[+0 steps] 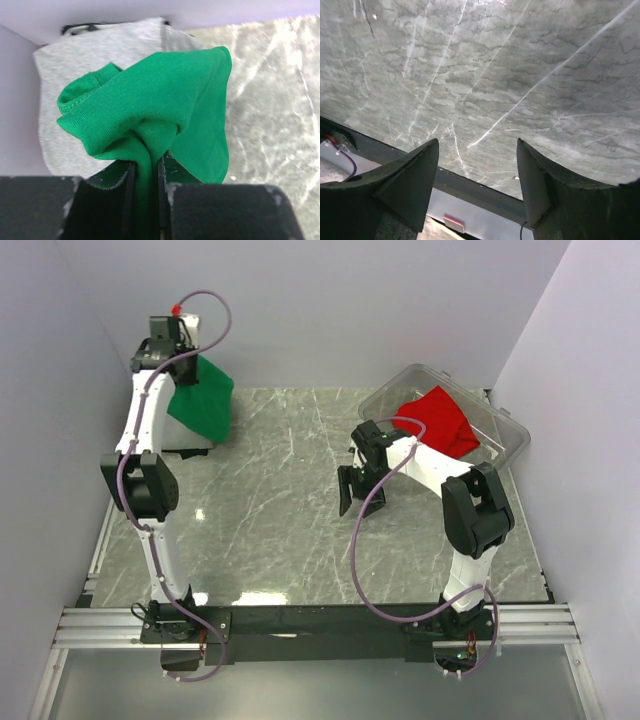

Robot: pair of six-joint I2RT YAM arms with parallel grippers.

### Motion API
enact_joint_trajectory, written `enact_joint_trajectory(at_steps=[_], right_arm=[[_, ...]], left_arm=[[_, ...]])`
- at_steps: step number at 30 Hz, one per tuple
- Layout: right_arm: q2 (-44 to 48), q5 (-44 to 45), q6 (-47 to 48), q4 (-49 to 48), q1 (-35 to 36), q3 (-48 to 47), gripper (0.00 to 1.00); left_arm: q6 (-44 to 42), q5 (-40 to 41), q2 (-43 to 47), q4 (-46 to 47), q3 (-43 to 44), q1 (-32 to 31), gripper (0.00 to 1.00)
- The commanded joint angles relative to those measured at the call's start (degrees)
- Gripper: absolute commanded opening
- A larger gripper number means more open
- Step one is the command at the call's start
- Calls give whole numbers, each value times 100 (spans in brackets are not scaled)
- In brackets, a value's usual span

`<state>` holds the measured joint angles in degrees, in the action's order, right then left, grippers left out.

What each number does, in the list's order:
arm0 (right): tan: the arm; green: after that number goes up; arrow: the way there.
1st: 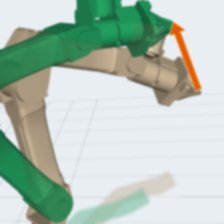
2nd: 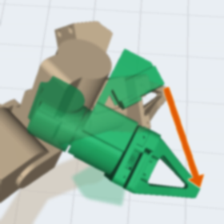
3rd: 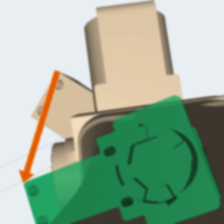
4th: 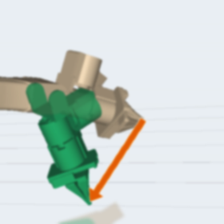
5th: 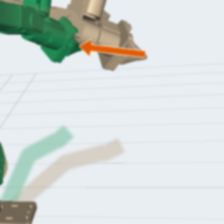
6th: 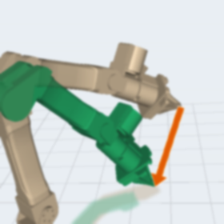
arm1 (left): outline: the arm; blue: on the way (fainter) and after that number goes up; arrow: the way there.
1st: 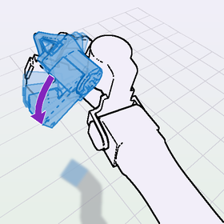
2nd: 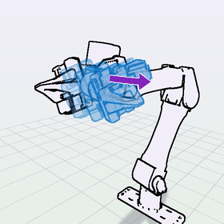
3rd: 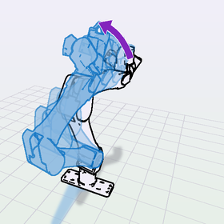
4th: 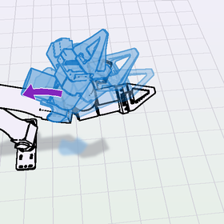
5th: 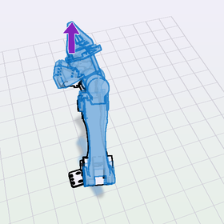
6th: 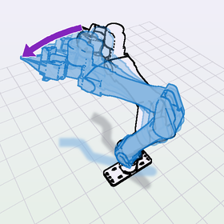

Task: Fold and stack the t-shirts
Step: Neatly place the folded tshirt to the corner

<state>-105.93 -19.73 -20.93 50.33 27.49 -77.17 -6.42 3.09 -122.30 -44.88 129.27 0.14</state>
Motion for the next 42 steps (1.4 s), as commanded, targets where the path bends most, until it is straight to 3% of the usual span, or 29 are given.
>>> enact_joint_trajectory(at_steps=[1,15,19,21,22,28,36,42], right_arm=[[55,-102,-95,-67,20,105,70],[-68,-154,-210,91,275,-193,70],[-86,-163,-254,162,363,-272,70],[-77,-137,-254,223,415,-334,70],[-68,-119,-271,241,468,-386,70],[168,109,-368,215,539,-545,71],[608,425,-553,-251,539,-537,71],[1065,768,-597,-716,539,-299,71]], left_arm=[[-35,-510,172,453,291,319,0],[500,-1020,-848,1157,467,1268,1],[598,-934,-1049,1385,467,1436,13],[798,-654,-1129,1403,546,1488,24],[939,-504,-1199,1395,599,1524,43],[1353,365,-902,1535,521,1489,97],[1660,983,-102,1544,-156,1392,99],[2144,974,1066,1561,-1648,1120,100]])
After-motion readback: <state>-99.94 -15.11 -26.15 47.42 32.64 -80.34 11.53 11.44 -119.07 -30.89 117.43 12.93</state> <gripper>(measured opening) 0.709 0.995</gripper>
